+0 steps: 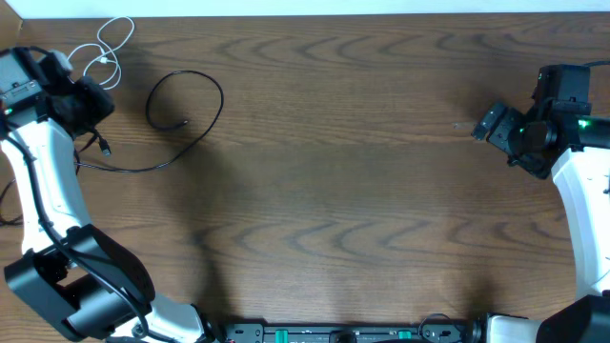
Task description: Untangle cables
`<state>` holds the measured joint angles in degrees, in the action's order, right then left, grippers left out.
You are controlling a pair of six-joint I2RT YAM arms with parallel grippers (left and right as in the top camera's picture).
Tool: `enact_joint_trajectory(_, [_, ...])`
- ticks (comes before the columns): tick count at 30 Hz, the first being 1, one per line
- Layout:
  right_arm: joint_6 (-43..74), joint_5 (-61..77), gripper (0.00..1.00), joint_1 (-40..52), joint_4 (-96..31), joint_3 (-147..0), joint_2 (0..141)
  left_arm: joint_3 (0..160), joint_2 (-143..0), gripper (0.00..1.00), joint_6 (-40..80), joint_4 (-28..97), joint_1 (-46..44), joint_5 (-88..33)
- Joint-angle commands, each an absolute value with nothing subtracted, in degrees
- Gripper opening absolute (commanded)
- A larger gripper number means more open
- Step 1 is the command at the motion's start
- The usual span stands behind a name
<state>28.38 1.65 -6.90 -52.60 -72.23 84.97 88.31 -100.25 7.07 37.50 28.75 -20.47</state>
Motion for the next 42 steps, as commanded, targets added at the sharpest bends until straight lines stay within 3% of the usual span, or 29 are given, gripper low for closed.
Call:
enact_joint_trajectory(1, [27.79,0.99,0.99,-7.05,-52.53,-72.40,84.38,88.18,-103.88,0.36,5.61,38.87,26.11,-26.35])
enact_joint_trajectory(2, [27.79,0.99,0.99,-7.03,-52.56,-72.40,84.38,88.18,-104.79,0.42,5.63,39.05,25.39,-26.35])
enact_joint_trajectory(6, [27.79,0.97,0.99,-7.09,-52.53,-72.40,84.38,88.18,-109.36,0.49,6.24,38.92,22.68,-23.88])
enact_joint_trajectory(11, [27.79,0.99,0.99,-7.07,-52.53,-72.40,84.38,88.18,-115.04,0.49,10.63,38.81,20.40,-12.84])
enact_joint_trajectory(20, [27.79,0.99,0.99,-7.09,-52.56,-72.40,84.38,88.18,-122.28,0.50,10.63,35.35,19.42,-11.86])
enact_joint_trajectory(30, [27.79,0.99,0.99,-7.09,-52.53,-72.40,84.38,88.18,-123.04,0.50,13.87,31.77,19.22,-3.70])
enact_joint_trajectory(42, [27.79,0.99,0.99,-7.09,-52.53,-72.40,84.38,88.18,-124.53,0.49,15.35,29.43,16.12,-2.35])
